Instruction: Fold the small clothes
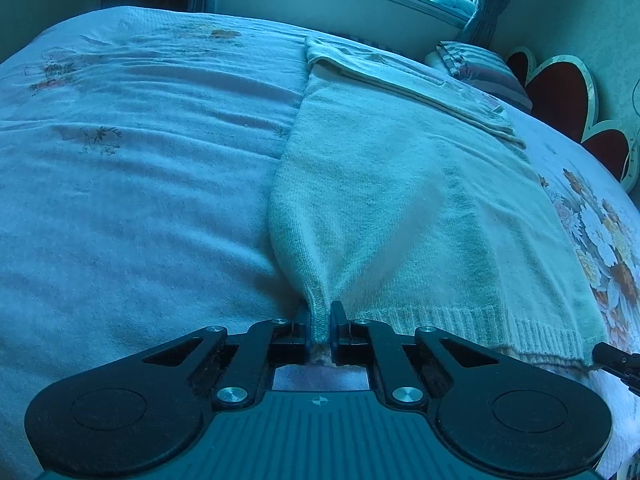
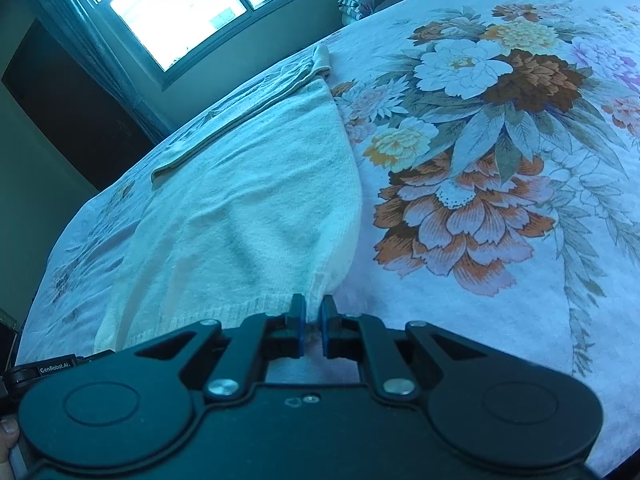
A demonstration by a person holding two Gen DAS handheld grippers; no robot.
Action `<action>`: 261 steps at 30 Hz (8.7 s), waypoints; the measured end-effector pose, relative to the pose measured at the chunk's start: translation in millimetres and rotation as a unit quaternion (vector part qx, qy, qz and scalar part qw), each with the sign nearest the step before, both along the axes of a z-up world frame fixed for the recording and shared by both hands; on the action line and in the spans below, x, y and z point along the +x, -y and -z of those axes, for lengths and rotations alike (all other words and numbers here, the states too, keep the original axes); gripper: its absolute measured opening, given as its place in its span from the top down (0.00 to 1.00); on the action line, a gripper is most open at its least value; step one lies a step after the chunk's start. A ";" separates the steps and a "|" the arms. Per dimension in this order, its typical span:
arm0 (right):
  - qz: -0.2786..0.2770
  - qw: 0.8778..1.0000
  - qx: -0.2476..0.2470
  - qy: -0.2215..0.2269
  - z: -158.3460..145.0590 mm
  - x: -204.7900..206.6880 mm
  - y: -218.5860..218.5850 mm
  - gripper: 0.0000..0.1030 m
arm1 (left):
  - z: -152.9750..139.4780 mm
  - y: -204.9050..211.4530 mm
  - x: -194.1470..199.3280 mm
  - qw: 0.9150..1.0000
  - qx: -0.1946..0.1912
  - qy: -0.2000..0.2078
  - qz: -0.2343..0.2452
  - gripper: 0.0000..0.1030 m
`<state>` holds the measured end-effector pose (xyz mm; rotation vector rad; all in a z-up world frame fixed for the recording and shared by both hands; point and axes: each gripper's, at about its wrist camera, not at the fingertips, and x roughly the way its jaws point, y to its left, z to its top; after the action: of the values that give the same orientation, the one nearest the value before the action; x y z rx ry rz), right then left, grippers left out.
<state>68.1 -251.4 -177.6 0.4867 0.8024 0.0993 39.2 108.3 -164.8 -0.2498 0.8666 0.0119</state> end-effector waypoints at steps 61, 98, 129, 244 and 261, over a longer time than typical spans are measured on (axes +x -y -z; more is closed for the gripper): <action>0.018 0.998 0.030 0.048 -58.2 430.2 11.0 0.93 | -64.3 19.3 455.7 0.998 0.044 -0.025 -0.028 0.93; -0.015 0.995 -0.082 0.059 -38.6 478.9 21.3 0.33 | -42.6 -13.8 527.8 0.995 0.097 0.028 -0.003 0.00; -0.182 0.954 -0.230 0.067 -15.3 491.9 -32.3 0.62 | 12.0 25.1 505.9 0.968 0.193 0.096 0.131 0.00; -0.110 0.972 -0.181 0.103 -22.7 470.8 -11.2 0.60 | 9.7 9.3 541.9 0.980 0.140 0.040 0.138 0.97; -0.139 0.974 -0.172 0.052 -6.1 498.0 -39.3 0.85 | -2.0 25.6 518.3 0.975 0.138 0.090 0.150 0.00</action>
<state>566.1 -212.1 -171.5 0.0394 0.7617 0.2376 557.5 82.7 -162.8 0.1410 0.7049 -0.1685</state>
